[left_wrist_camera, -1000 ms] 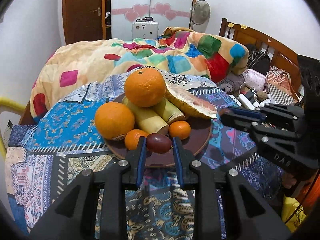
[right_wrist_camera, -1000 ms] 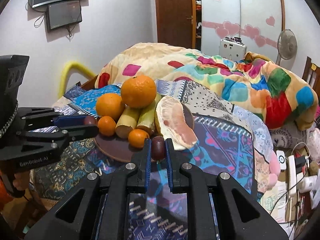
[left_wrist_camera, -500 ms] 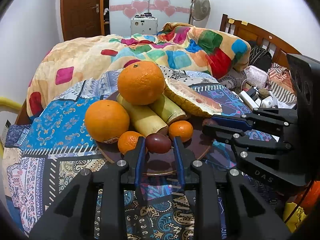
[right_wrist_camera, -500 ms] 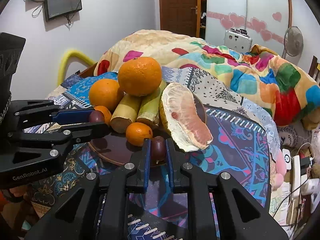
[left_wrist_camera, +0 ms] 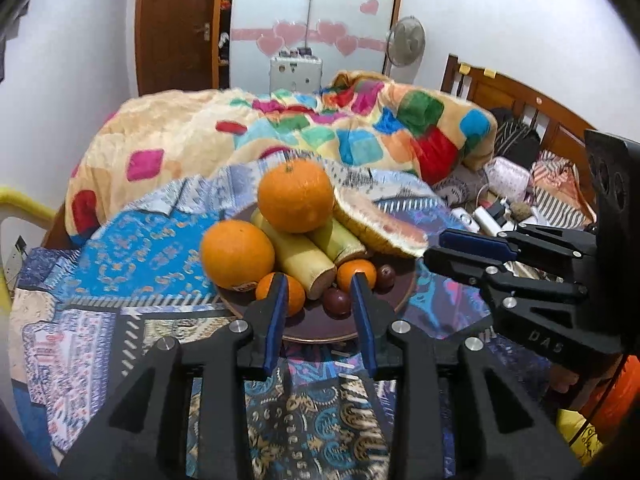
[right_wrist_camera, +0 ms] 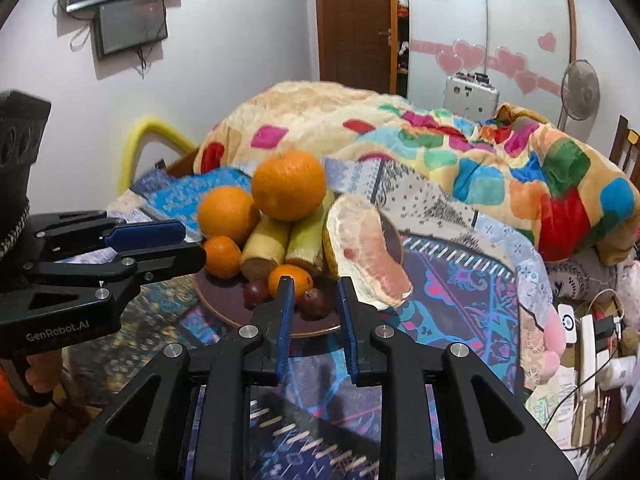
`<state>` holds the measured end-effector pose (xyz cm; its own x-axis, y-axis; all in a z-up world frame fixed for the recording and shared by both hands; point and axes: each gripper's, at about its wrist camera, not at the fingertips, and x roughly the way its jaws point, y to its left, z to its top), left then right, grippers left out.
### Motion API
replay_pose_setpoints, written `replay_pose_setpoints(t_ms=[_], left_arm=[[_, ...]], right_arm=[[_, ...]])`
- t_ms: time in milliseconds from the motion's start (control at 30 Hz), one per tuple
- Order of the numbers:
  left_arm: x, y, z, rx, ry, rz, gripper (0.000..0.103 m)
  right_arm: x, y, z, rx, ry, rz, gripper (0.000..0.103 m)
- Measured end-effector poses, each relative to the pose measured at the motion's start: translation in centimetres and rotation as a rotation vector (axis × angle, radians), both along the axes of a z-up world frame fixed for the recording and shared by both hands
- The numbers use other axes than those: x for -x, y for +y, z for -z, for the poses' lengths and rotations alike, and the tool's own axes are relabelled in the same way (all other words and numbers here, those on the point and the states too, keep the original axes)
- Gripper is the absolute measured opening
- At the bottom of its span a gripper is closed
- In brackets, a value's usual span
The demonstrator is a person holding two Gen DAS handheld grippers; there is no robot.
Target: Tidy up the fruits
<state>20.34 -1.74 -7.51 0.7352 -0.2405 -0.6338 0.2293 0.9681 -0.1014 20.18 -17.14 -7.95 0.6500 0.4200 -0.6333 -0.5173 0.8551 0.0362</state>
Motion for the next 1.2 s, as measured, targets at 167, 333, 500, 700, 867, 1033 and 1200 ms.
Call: replay_pose_setpoints(t_ms=[167,333,500,700,867,1033,1200], left_arm=[[4.1,0.4,-3.8,0.015,-0.104,-0.034,0.032],[9.7,0.3,-8.1,0.026,-0.235,-0.073,0.032],[14.7,0.0,-11.0,0.039,-0.337,-0.094,0.033],[20.1,-0.5,-13.0,0.015,-0.456,-0.135,0.058],[23.6,-0.9,-13.8,-0.003,-0.531,-0.153,0.080],[25.4,-0.6,-13.9,-0.006,-0.562,-0.178,0.096],[26.3,-0.2,-13.9,0.005,-0.568,-0.195,0.102]], right_arm=[[3.2,-1.2,-3.8,-0.049,-0.089,0.018,0.020],[7.5,-2.7,-8.1,-0.128,-0.187,0.029,0.020],[12.8,-4.2,-11.6,-0.212,-0.298,0.044,0.035],[17.7,-4.6,-13.6,-0.264,-0.408,0.066,0.057],[20.2,-4.2,-14.0,-0.266,-0.470,0.088,0.070],[21.8,-4.0,-14.1,-0.254,-0.527,0.129,0.094],[22.8,-4.1,-14.3,-0.258,-0.559,0.148,0.103]])
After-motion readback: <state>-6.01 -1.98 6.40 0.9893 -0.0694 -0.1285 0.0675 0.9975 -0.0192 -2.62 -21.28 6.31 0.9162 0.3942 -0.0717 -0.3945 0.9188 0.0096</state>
